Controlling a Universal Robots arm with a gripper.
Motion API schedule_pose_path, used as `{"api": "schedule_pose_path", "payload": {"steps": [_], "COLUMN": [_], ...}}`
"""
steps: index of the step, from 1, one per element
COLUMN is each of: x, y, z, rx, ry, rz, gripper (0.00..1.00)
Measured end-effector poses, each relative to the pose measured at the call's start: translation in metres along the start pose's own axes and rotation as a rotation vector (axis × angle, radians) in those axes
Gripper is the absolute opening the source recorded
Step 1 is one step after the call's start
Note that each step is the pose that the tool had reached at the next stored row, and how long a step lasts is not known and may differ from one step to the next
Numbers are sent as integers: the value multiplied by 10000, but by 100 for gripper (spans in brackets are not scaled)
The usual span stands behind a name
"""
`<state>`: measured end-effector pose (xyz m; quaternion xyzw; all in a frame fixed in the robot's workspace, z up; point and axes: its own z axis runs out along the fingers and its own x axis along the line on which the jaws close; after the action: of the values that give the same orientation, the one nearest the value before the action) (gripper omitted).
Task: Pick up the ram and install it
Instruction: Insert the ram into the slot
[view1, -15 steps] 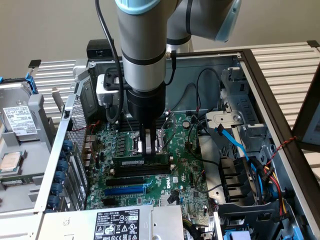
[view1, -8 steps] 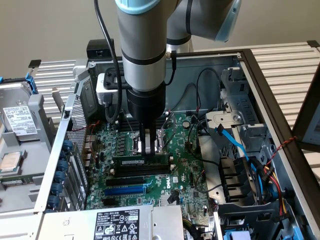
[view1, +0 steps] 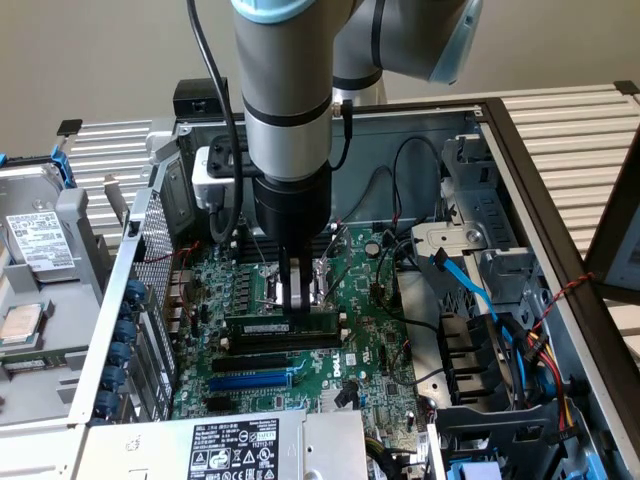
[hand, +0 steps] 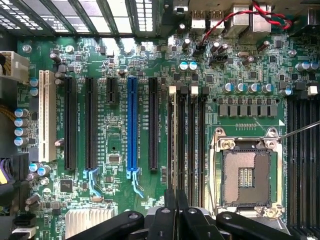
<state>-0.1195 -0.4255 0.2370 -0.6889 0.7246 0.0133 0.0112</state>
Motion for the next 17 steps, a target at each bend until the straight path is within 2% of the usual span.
{"api": "schedule_pose_path", "payload": {"steps": [2, 5, 17], "x": [0, 0, 1], "y": [-1, 0, 5], "z": [1, 7, 28], "rx": [31, 45, 54], "ry": [-2, -2, -1], "rz": [1, 13, 89], "gripper": [12, 12, 12]}}
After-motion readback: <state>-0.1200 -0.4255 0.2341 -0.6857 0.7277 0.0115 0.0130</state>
